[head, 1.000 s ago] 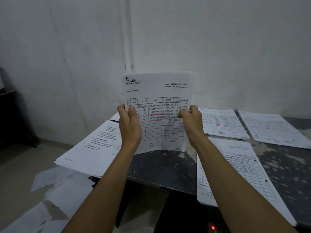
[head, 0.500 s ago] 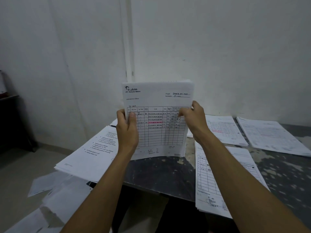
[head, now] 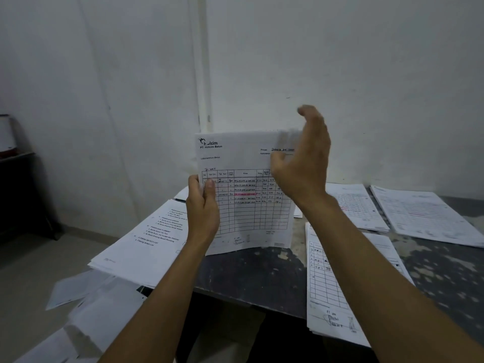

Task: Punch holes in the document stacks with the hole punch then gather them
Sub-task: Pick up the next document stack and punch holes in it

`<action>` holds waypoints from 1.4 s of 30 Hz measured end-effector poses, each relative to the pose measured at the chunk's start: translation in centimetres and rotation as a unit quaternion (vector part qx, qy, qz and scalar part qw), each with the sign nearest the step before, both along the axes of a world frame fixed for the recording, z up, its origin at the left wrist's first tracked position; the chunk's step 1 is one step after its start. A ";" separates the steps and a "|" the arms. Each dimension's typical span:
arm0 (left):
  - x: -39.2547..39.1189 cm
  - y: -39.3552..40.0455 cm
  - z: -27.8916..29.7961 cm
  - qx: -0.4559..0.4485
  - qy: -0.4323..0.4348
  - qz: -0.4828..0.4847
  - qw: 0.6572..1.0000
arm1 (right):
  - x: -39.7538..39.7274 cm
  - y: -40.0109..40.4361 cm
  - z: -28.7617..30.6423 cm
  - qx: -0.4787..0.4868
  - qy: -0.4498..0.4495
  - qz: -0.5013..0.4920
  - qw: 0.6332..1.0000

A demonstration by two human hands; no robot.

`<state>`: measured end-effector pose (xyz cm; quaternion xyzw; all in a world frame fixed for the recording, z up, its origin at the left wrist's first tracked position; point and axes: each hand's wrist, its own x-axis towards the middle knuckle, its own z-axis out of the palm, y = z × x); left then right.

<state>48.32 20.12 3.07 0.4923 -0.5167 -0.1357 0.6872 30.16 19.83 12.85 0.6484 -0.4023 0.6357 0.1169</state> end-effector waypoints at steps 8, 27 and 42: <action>0.1 0.2 -0.1 0.010 0.010 -0.016 1.000 | 1.4 0.4 2.1 0.090 0.313 -0.064 0.943; -0.5 -0.4 0.2 0.020 0.016 0.004 1.000 | -2.2 -2.6 -7.8 0.378 -0.205 0.218 0.876; -1.5 -1.2 2.2 0.042 -0.022 0.010 0.999 | -3.0 -1.9 -7.1 0.338 -0.216 0.239 0.884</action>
